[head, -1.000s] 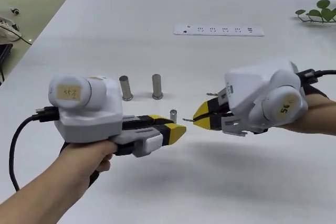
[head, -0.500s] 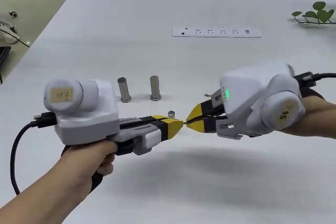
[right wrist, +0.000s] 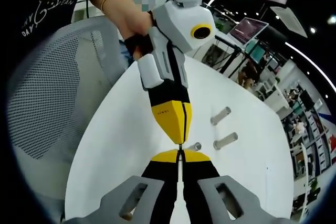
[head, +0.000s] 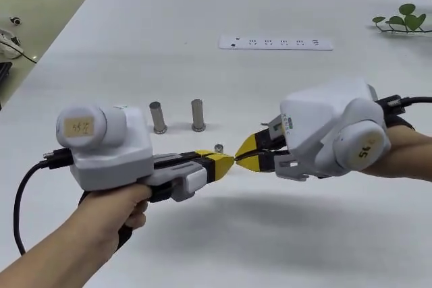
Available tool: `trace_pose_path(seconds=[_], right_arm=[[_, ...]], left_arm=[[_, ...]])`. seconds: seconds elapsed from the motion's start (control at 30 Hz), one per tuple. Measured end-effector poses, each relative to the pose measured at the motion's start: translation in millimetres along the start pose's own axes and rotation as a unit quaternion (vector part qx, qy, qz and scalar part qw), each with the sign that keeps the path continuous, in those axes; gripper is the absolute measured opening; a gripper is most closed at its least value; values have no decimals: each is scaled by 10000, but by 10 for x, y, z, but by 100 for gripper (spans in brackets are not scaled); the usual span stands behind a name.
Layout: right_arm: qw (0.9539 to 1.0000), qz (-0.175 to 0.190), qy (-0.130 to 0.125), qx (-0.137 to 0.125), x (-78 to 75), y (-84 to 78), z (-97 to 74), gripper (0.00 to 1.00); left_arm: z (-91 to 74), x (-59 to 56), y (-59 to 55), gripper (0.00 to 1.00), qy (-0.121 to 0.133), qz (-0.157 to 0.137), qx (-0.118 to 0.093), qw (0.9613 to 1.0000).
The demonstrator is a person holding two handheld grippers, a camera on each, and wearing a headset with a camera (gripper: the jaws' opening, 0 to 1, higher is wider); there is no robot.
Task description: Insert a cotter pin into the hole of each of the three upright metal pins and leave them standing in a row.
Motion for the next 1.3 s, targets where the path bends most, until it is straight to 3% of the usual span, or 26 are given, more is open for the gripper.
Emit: trace_pose_path(seconds=[0.17,0.4,0.63,0.97,1.13,1.3], right_arm=[[10000,24,-22,5,-6,-4,-6,0],[10000,18,-20,21,15,-15,-2,0],[10000,73,-19,-5,19,-15,-10,0],[9997,246,-43,-35,8,-22,0,0],[9993,359,-34,-79,-5,-20,-5,0],[9988,478,23,-133,-2,-21,-8,0]], left_arm=[[4,4,8,0,4,6,-43,10000],[16,9,-9,0,48,243,-8,9997],[16,-34,-10,0,129,721,36,9973],[23,-26,1,0,324,1488,157,9882],[11,-13,-3,0,406,1871,254,9812],[2,-13,-10,0,417,2092,312,9765]])
Point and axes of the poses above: the centre of the closed fingertips' face, and the gripper's own axes: z roughly forward along the fingers, x roughly to its left, y roughly out of its top, the point moved 1 cm from there along -z, roughly backward along the fingers, and after that the axes turned 13 degrees about x, right-handed, at the moved point
